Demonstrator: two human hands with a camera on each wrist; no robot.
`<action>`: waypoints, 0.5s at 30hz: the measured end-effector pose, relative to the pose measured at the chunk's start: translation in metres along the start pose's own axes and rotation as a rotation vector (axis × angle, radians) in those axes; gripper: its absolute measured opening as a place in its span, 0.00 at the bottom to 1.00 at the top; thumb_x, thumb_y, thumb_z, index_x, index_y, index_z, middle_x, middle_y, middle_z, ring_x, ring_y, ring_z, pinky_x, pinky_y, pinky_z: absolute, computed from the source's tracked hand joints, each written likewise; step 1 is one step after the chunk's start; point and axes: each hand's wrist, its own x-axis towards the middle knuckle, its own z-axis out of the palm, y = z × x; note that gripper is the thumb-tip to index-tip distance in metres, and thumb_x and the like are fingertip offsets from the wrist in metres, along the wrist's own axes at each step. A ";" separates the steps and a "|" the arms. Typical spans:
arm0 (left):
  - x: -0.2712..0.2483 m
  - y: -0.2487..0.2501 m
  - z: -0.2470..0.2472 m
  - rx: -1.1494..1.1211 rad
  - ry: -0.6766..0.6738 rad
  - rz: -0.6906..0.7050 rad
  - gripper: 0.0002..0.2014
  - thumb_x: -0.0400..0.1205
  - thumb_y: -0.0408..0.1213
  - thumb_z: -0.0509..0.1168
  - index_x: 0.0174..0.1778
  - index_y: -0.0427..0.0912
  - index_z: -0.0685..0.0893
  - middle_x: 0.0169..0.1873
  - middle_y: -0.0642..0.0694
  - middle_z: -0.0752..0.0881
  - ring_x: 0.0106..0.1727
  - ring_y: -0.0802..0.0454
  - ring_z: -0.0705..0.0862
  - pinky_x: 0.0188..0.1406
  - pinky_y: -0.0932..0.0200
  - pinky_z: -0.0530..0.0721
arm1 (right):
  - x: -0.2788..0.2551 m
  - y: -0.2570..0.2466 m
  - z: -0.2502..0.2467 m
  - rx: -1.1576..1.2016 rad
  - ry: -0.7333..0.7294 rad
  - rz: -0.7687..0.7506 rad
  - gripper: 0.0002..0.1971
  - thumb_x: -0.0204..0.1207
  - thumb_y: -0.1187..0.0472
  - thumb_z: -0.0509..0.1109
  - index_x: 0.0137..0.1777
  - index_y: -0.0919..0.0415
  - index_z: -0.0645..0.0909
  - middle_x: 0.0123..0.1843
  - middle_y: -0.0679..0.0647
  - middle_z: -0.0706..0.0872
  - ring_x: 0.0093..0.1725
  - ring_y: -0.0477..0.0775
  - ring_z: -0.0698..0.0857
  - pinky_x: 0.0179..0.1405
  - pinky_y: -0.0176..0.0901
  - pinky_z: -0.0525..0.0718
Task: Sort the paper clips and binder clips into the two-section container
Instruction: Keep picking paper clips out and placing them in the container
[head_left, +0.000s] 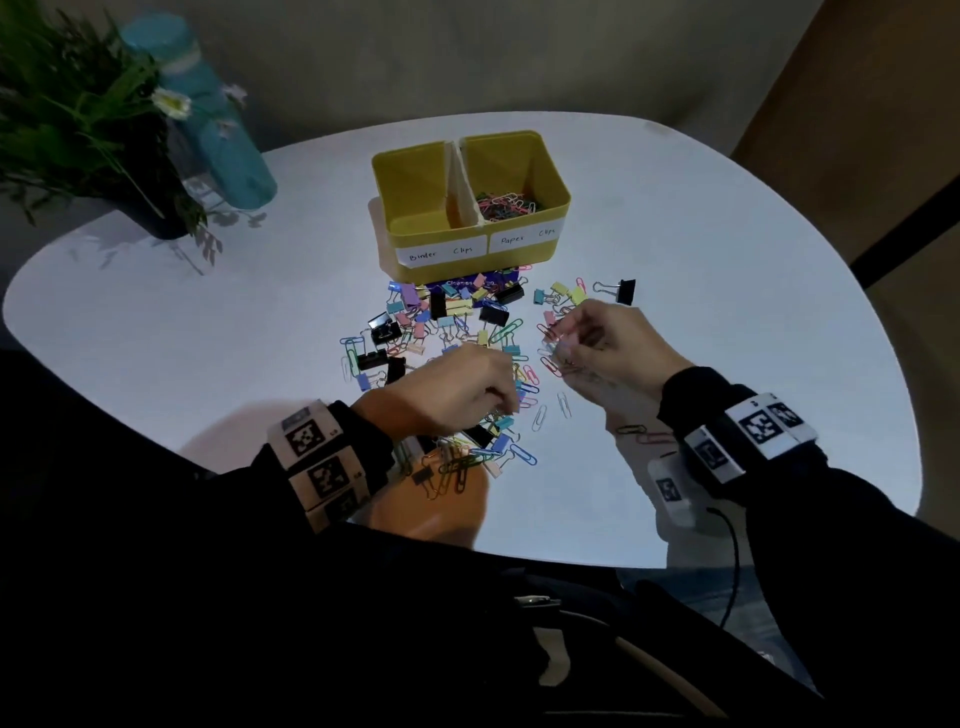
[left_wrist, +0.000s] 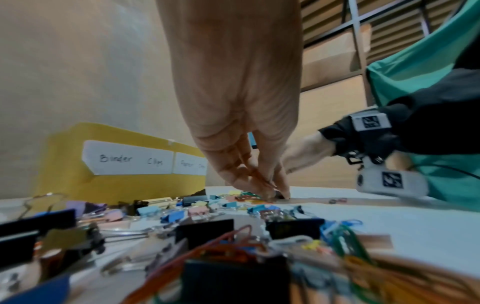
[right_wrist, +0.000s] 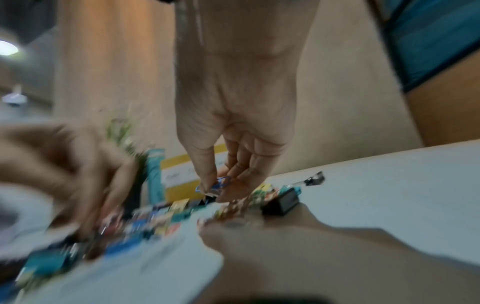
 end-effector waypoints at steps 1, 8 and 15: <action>0.000 0.004 0.003 0.027 -0.031 0.011 0.09 0.79 0.30 0.65 0.46 0.41 0.91 0.41 0.52 0.81 0.41 0.59 0.77 0.41 0.61 0.76 | -0.002 0.003 -0.008 0.018 0.024 0.003 0.06 0.75 0.66 0.73 0.50 0.57 0.82 0.38 0.46 0.86 0.37 0.44 0.84 0.43 0.35 0.82; 0.012 0.014 0.016 0.249 -0.203 0.041 0.15 0.72 0.49 0.74 0.48 0.44 0.87 0.46 0.49 0.79 0.50 0.53 0.74 0.42 0.55 0.76 | -0.039 0.025 -0.049 -0.330 -0.211 0.050 0.10 0.71 0.59 0.77 0.41 0.40 0.82 0.37 0.38 0.87 0.39 0.39 0.84 0.44 0.40 0.81; 0.024 0.018 0.021 0.286 -0.137 0.083 0.03 0.74 0.35 0.65 0.37 0.45 0.84 0.38 0.52 0.79 0.45 0.53 0.77 0.39 0.49 0.81 | -0.066 0.037 -0.048 -0.377 -0.257 0.065 0.17 0.71 0.60 0.72 0.36 0.32 0.78 0.36 0.46 0.88 0.35 0.40 0.84 0.40 0.38 0.78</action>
